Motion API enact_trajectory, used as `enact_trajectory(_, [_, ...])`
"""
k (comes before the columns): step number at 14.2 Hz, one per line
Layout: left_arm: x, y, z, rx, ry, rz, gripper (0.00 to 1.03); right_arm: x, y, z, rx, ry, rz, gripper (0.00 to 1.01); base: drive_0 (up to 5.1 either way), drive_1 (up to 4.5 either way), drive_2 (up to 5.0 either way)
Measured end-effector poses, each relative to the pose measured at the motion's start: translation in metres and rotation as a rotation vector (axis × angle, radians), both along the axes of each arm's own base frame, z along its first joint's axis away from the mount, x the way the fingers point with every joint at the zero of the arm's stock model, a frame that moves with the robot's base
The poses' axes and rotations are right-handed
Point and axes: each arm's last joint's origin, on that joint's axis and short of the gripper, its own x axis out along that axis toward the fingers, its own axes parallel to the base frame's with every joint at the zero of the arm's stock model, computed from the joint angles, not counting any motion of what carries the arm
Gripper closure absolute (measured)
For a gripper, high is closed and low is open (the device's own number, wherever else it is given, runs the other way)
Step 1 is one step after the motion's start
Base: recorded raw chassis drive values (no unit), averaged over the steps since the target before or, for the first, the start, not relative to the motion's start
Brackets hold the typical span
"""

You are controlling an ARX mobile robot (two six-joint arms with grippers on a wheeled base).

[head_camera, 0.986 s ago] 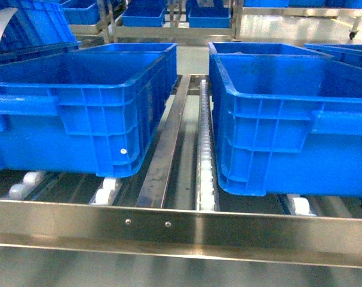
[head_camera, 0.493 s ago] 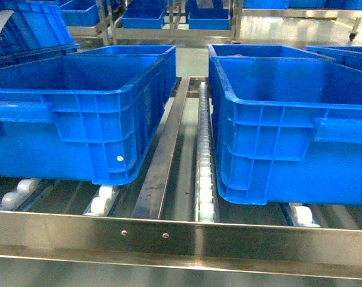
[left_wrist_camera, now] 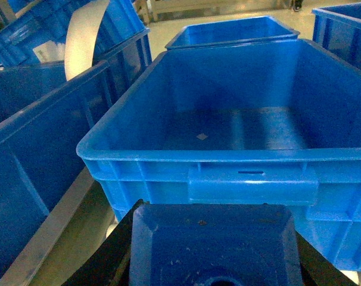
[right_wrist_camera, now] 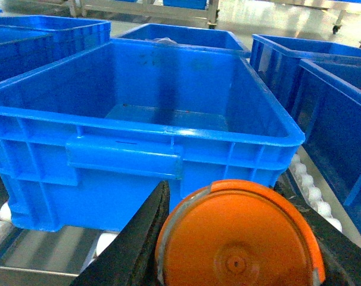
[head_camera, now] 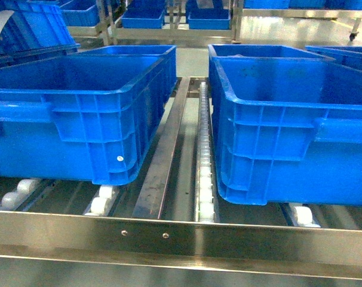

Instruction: Sort blue parts and orange caps into right shelf containers

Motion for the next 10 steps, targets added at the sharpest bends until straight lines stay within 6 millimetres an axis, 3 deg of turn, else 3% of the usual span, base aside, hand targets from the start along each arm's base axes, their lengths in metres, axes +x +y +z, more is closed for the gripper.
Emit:
enact_trajectory(5, [0.0,0.0,0.0,0.0,0.0,0.0,0.59,0.0,0.0,0.0,0.0,0.0,0.0,0.58,0.0,0.0,0.0])
enact_trajectory(6, [0.0,0.0,0.0,0.0,0.0,0.0,0.59,0.002,0.0,-0.006,0.037,0.083,-0.045,0.58,0.0,0.0,0.0])
enact_trajectory(7, [0.0,0.0,0.0,0.0,0.003,0.0,0.59,0.027,0.011,-0.008,0.092,0.422,-0.4,0.58,0.0,0.0,0.0])
enact_trajectory(8, [0.0,0.0,0.001,0.001,-0.006,-0.001,0.59,0.037,0.008,-0.007,0.094,0.5,-0.806,0.58,0.0,0.0,0.0])
enact_trajectory(9, [0.0,-0.001,0.0,-0.001,0.002,-0.01,0.59,0.018,-0.006,-0.001,0.087,0.249,-1.119,0.58,-0.4,-0.41,-0.4])
enact_trajectory(10, [-0.001,0.002,0.001,0.002,-0.003,0.015,0.59,0.008,-0.029,0.019,0.134,-0.101,-1.407,0.58,0.0,0.0,0.0])
